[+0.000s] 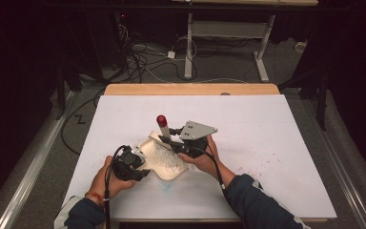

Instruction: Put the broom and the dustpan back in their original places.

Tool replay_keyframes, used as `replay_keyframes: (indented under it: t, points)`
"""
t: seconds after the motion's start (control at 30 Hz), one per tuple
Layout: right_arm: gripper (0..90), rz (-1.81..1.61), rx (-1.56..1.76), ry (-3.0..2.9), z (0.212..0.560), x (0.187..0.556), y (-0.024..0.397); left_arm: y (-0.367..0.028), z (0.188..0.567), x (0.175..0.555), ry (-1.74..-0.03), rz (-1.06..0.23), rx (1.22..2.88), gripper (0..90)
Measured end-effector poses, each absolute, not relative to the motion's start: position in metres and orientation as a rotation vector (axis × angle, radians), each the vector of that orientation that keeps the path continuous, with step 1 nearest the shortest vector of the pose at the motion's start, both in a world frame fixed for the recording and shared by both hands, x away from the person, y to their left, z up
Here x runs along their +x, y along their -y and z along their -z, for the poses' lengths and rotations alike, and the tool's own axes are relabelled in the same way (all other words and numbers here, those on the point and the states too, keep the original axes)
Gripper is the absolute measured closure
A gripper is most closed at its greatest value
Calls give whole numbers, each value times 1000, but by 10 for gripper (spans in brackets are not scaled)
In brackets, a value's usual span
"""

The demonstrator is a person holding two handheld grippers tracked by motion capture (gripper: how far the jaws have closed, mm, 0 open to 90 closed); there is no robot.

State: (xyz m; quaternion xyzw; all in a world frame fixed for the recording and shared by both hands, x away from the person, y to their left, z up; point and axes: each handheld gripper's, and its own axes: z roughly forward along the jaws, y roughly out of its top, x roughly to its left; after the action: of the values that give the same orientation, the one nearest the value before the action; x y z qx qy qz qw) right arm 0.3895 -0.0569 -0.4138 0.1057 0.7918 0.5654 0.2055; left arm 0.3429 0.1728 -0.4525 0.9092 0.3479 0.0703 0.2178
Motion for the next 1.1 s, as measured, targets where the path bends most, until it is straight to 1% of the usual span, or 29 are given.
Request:
replay_keyframes:
  t: [0.23,0.43,0.77,0.93,1.1]
  points:
    - [712,-1596,288,-2180,402,390,56,-174,453,342,-955,-197,2521,632]
    - [712,-1597,319,-2130,390,391,66,-175,457,340,-964,-204,2524,632]
    - [712,-1542,394,-2103,375,380,105,-176,457,337,-976,-205,2529,632]
    - [712,-1469,455,-2105,380,378,123,-178,457,334,-987,-201,2522,632]
    - [712,-1393,495,-2147,396,370,125,-179,458,334,-1002,-191,2516,632]
